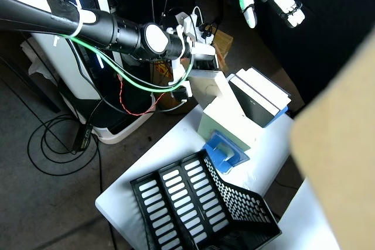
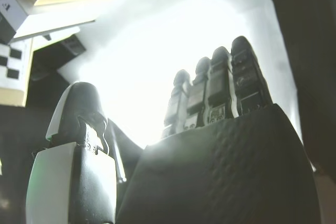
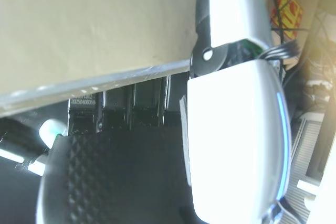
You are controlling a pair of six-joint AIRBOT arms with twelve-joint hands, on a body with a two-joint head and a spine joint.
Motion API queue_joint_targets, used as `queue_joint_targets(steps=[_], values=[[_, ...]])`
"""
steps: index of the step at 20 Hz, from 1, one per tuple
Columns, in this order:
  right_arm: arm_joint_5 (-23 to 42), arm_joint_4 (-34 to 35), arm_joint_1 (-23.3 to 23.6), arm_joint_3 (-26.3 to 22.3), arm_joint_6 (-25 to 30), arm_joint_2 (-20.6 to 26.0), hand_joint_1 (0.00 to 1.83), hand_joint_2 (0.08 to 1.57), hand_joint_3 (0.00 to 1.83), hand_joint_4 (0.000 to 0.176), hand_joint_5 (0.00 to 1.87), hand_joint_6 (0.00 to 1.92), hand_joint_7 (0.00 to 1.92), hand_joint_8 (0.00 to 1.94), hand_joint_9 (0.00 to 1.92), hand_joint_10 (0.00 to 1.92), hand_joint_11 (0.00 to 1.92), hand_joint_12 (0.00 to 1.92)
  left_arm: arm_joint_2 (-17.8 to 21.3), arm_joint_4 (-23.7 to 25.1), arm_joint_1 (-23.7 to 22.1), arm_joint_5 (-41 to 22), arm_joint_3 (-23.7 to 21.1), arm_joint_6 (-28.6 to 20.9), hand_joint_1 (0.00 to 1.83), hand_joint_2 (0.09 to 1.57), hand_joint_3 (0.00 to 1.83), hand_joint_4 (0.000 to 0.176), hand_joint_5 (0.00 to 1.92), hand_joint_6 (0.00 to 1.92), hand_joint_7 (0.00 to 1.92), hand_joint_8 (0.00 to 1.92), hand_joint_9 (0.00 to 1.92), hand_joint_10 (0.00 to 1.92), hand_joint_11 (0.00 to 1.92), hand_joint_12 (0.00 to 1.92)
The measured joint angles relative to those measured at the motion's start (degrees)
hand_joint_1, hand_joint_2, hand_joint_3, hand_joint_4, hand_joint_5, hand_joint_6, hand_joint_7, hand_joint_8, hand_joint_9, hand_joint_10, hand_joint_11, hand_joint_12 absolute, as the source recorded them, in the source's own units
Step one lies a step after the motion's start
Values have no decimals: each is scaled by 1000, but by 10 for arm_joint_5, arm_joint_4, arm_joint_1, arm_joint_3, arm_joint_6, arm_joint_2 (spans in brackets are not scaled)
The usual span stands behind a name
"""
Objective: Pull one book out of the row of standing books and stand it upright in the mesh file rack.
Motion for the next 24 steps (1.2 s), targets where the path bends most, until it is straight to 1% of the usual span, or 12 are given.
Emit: queue_joint_targets(steps=[3,6,9,10,13,14,15,17,18,19,23,24], values=[[10,1,10,-14,21,18,1350,1196,2,0,831,924,891,1418,664,1491,488,1641,0,1,0,0,0,0,437,1278,1,46,0,0,0,0,0,0,0,0],[38,-86,40,-31,114,50,1251,1083,0,0,1051,853,1127,863,810,1173,524,1754,-2,0,0,-2,0,-2,468,1272,0,39,0,0,0,0,0,0,0,0],[59,-85,59,-49,115,74,1246,1081,0,2,1049,864,1098,901,834,1279,532,1766,-2,2,0,-4,0,-2,474,1272,0,37,0,0,0,0,0,0,0,0],[63,-87,61,-54,116,82,1214,1129,5,8,929,1051,981,1084,738,1405,441,1815,-2,1,0,-4,0,-2,450,1274,0,40,0,0,0,0,0,0,0,0],[85,-100,83,-74,125,106,1375,1106,8,0,1115,539,951,1137,848,1452,646,1777,-2,-1,0,-5,0,-4,451,1277,1,28,0,0,0,0,0,0,0,0],[96,-120,99,-77,158,115,1266,1157,9,0,942,829,878,1371,651,1577,451,1855,-2,2,0,-5,0,-6,433,1278,2,28,0,0,0,0,0,0,0,0],[105,-133,108,-77,181,122,1252,1155,0,0,950,808,886,1390,574,1589,399,1874,-2,3,0,-5,0,-6,454,1281,2,25,0,0,0,0,0,0,0,0],[116,-150,118,-77,213,139,1358,1108,6,0,1058,679,956,1256,813,1347,618,1748,-2,1,0,-9,0,-9,441,1280,1,31,0,0,0,0,0,0,0,0],[123,-159,122,-77,225,146,1354,1163,21,0,887,1076,861,1264,731,1465,536,1872,-2,-1,0,-10,0,-9,445,1282,2,25,0,0,0,0,0,0,0,0],[130,-169,129,-78,239,156,1336,1230,14,0,773,1234,733,1429,639,1621,445,1911,-2,-1,0,-11,0,-10,441,1282,1,26,0,0,0,0,0,0,0,0],[130,-204,164,-78,286,192,1334,1249,0,0,670,1318,790,1373,626,1651,332,1921,-2,2,0,-13,0,-11,427,1280,0,33,0,0,0,0,0,0,0,0],[130,-212,167,-78,295,198,1340,1236,0,0,724,1214,802,1388,640,1633,506,1921,-2,-1,0,-13,0,-12,427,1280,0,31,0,0,0,0,0,0,0,0]])
